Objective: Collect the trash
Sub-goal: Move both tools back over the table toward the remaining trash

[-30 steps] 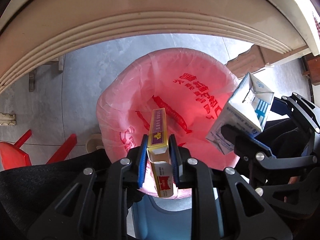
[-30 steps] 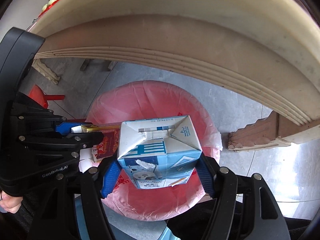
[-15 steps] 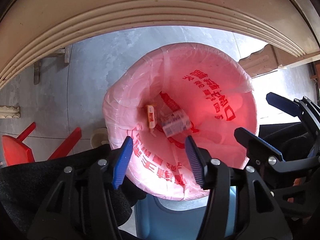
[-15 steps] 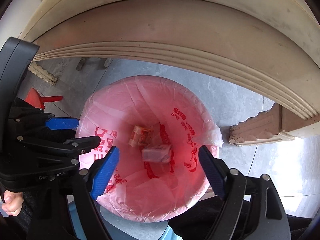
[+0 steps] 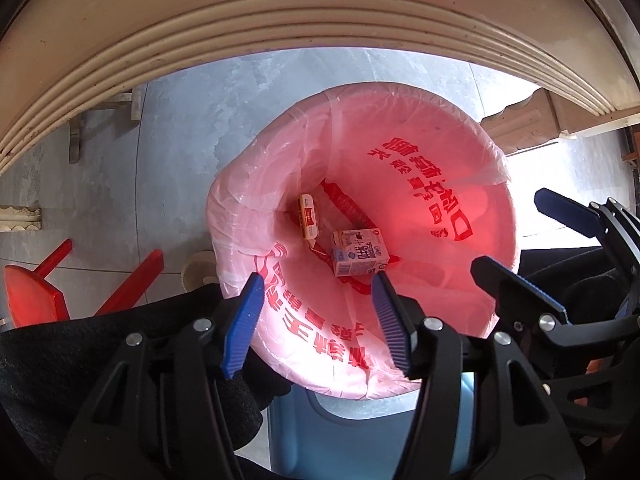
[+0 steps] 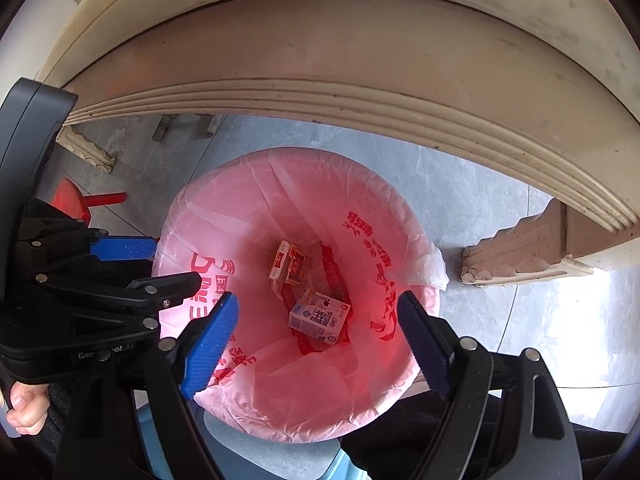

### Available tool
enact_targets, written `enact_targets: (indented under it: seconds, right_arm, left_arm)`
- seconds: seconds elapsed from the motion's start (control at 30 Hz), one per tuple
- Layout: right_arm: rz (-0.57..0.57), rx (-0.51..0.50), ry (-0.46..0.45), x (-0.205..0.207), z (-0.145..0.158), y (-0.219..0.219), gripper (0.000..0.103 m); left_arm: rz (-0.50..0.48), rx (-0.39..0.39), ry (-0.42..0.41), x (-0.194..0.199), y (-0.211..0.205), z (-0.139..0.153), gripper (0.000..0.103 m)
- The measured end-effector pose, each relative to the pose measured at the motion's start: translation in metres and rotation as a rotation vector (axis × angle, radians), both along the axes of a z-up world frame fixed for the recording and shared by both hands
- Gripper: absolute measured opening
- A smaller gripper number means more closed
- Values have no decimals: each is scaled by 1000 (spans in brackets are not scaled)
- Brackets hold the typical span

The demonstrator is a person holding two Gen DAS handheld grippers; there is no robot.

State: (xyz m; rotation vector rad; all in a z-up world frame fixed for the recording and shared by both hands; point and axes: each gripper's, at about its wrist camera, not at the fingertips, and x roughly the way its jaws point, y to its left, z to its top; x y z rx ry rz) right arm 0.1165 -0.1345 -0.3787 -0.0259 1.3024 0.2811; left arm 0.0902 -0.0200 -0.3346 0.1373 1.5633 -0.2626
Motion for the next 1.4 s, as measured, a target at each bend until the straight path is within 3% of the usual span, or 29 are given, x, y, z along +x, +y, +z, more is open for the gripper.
enact_targets:
  seconds: [0.2,0.3,0.43,0.63,0.77,0.9,1.07,1.2,1.4]
  right_arm:
    - [10,6,-12,-4,10,0,80]
    - [26,10,-29,-10,24,3,80]
    - [59,-3,-79,-22,52,6,80]
    - [122,13,-199,-38,121,7,89]
    - [292,-58,-328,-39,184,19,89]
    - [485,-82,-404,-37,240,34,91]
    - [628,7,-365,-19,287,43,91]
    - [719,86,-343,-1,320,43,91]
    - [778,88,-327,33,355,45,91]
  left_arm:
    - [-5,8,-14,-4,0,14,56]
    - [-10,18,-44,-11,3,33,64]
    - [-45,24,-88,-27,11,73,65]
    - [-18,-31,-78,-26,36,150,73]
    - [7,18,-81,0,53,205,76]
    - [19,68,-196,27,63,271,78]
    - [52,28,-213,58,69,323,80]
    - [102,29,-183,84,70,337,80]
    - [111,50,-171,112,59,353,80]
